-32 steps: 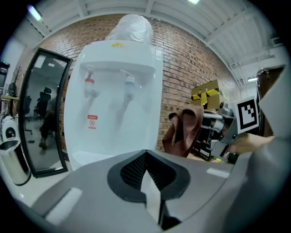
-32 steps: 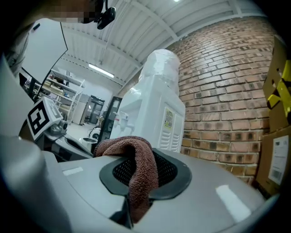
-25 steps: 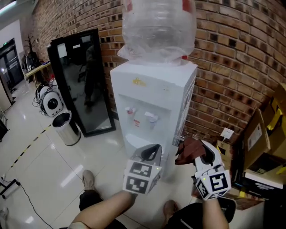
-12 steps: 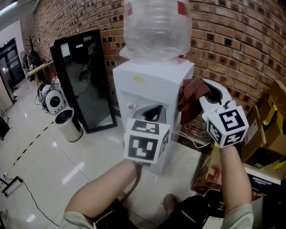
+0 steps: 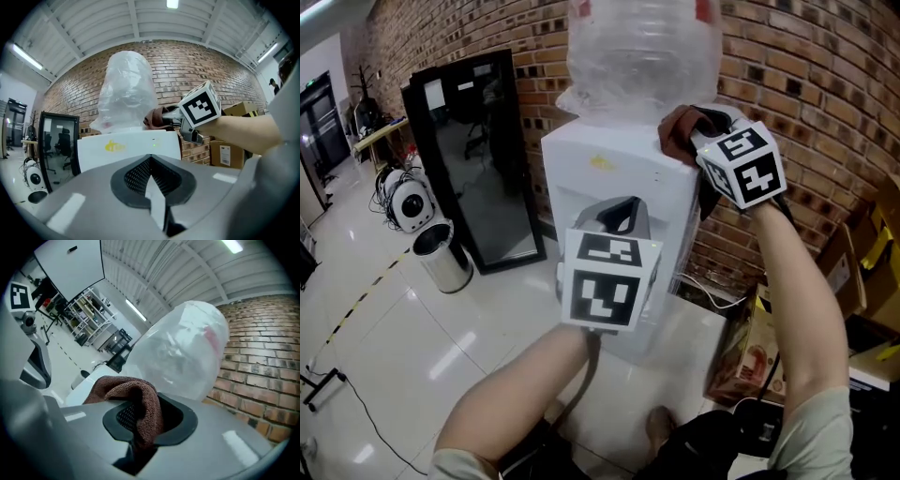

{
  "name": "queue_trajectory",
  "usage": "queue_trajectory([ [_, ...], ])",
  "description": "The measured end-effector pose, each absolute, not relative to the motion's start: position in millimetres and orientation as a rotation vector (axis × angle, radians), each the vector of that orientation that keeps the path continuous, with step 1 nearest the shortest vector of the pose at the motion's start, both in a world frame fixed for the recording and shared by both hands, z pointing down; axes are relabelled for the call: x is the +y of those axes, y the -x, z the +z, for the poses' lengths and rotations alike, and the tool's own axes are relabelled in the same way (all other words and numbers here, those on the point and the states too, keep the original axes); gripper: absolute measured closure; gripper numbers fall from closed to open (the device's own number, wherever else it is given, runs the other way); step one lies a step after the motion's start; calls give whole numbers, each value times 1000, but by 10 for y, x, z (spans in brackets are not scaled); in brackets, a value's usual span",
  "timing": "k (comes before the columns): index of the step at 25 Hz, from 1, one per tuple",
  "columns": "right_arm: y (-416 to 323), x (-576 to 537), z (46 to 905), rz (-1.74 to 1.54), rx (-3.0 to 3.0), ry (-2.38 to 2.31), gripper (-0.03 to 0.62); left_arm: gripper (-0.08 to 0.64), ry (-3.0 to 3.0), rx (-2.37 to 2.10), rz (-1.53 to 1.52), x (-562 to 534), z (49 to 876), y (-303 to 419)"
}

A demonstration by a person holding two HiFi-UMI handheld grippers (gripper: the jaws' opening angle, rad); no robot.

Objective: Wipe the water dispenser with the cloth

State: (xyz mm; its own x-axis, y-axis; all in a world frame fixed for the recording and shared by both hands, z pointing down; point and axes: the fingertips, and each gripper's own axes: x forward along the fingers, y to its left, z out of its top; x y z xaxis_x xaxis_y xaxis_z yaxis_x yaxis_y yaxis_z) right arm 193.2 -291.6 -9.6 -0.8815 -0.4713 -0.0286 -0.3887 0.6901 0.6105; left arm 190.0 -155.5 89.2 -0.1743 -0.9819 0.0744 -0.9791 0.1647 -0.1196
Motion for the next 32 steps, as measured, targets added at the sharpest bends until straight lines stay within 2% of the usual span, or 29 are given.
queue_trajectory([
  [7,-1986,-2648,38,-958,-2861,-548,518,560,2078,2383,-196,-1674,1147,-1892],
  [17,-2600,-2501,281,-702,-3195,-746,518,560,2143,2325,-185,-1606,1497,-2106],
  [24,-2682,-2439,1029,-572,-3200,-863,518,560,2157,2338,-300,-1608,2449,-2243],
  [32,-2721,-2464,1999,-359,-3156,-904,518,560,2117,2369,-252,-1463,2937,-1987],
])
